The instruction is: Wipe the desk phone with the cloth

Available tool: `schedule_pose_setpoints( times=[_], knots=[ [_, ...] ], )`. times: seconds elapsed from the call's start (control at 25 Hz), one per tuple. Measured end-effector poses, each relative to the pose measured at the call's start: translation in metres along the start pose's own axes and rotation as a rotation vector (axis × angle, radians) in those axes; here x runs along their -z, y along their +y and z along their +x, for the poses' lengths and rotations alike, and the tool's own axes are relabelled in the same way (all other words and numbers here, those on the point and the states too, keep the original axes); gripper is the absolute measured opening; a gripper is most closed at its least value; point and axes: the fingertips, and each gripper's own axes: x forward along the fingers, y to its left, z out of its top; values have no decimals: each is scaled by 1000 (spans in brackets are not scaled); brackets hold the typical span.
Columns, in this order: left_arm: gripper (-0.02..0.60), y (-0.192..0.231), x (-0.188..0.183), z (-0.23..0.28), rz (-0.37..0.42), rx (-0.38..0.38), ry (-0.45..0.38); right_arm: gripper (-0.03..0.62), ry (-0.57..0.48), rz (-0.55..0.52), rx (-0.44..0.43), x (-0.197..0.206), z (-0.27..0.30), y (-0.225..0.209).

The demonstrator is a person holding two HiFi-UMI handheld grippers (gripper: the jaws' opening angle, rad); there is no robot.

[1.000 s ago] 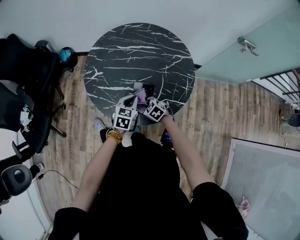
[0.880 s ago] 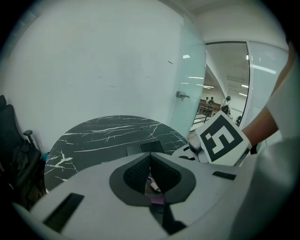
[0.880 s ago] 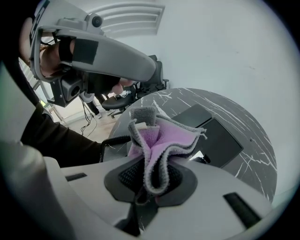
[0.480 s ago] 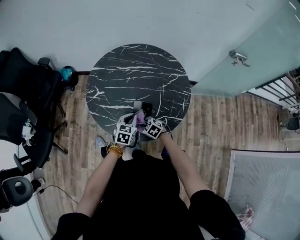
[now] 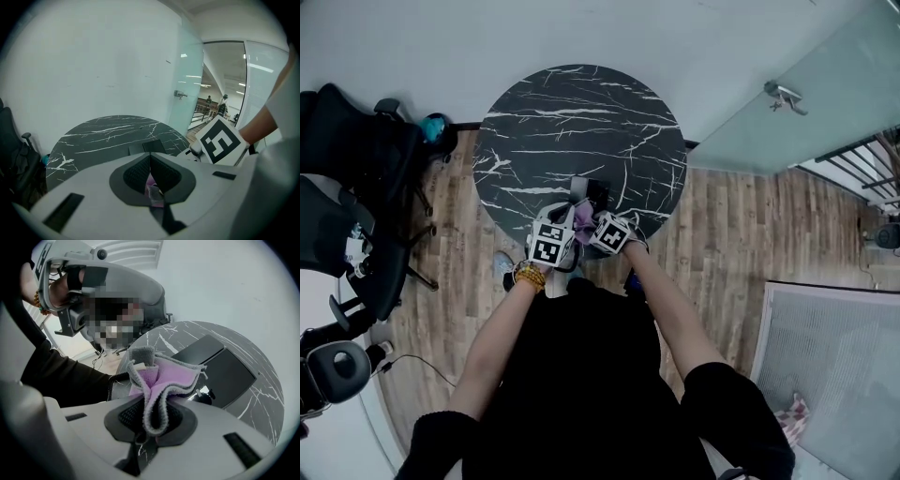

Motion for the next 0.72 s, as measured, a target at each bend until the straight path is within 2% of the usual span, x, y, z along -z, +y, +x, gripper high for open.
schedule_pose_setpoints(
  times=[0.16, 0.36, 0.56, 0.72],
  knots=[
    [12, -3, 3, 1, -7, 3, 6, 55, -7, 3, -64, 1, 1, 7],
    [12, -6, -7, 3, -6, 10, -16, 55, -35, -52, -165, -8, -9, 15],
    [12, 2, -17, 1, -1, -8, -49, 55, -95, -87, -130, -27, -36, -12],
    [12, 7, -19, -1, -5, -14, -50, 55, -191, -91, -36, -52, -60, -43]
  ],
)
